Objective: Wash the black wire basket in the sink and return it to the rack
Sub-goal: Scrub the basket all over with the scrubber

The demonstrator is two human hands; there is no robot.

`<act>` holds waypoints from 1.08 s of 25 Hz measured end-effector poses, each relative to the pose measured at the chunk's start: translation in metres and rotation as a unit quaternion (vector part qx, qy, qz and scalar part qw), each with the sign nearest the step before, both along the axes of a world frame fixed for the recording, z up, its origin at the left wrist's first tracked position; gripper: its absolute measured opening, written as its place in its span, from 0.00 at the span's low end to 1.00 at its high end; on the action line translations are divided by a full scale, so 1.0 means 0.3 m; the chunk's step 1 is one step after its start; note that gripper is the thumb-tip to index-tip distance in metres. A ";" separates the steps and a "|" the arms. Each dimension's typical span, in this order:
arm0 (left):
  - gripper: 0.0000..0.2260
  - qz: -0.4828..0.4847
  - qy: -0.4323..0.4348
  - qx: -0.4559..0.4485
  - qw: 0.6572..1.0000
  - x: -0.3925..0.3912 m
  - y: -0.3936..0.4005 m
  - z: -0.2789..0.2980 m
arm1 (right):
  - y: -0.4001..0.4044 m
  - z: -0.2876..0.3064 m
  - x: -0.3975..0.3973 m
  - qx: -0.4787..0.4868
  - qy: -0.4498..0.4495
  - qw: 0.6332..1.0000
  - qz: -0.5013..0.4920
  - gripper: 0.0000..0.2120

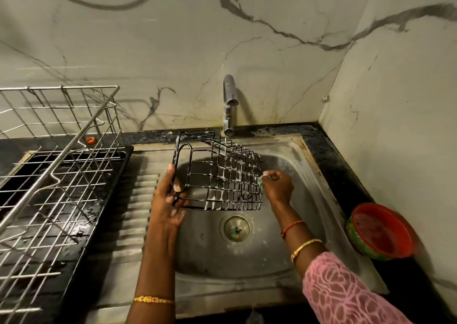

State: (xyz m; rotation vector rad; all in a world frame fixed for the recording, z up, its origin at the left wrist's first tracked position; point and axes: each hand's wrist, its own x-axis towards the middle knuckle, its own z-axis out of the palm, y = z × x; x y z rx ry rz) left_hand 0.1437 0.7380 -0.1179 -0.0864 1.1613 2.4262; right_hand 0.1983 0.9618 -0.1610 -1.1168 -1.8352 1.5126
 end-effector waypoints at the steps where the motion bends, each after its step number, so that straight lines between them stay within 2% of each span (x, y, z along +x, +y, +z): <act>1: 0.23 0.007 -0.001 0.000 1.000 -0.001 0.003 0.002 | -0.002 -0.002 0.000 0.008 0.003 1.000 0.009 0.05; 5: 0.28 0.011 -0.001 0.023 1.000 -0.012 0.010 0.008 | -0.049 -0.113 0.087 0.043 -0.003 0.999 0.022 0.05; 8: 0.28 -0.003 0.000 0.037 0.999 -0.015 0.000 -0.007 | -0.065 -0.148 0.122 0.052 0.013 0.999 0.000 0.06; 11: 0.25 -0.028 -0.002 0.031 0.999 -0.015 -0.009 -0.034 | -0.028 -0.068 0.052 0.052 0.022 0.998 -0.008 0.03; 13: 0.22 -0.050 0.013 0.028 0.998 -0.017 -0.010 -0.043 | 0.015 0.004 -0.018 0.087 0.056 0.995 0.006 0.02; 17: 0.18 -0.058 0.035 0.029 0.997 -0.018 -0.003 -0.042 | 0.081 0.067 -0.088 0.118 0.074 0.990 0.019 0.05; 24: 0.19 -0.039 0.028 0.048 0.998 -0.020 -0.003 -0.040 | -0.080 -0.176 0.187 0.078 0.030 0.994 0.066 0.06; 27: 0.20 -0.047 0.020 0.035 0.998 -0.018 -0.008 -0.052 | -0.080 -0.155 0.190 0.077 0.026 0.996 0.048 0.06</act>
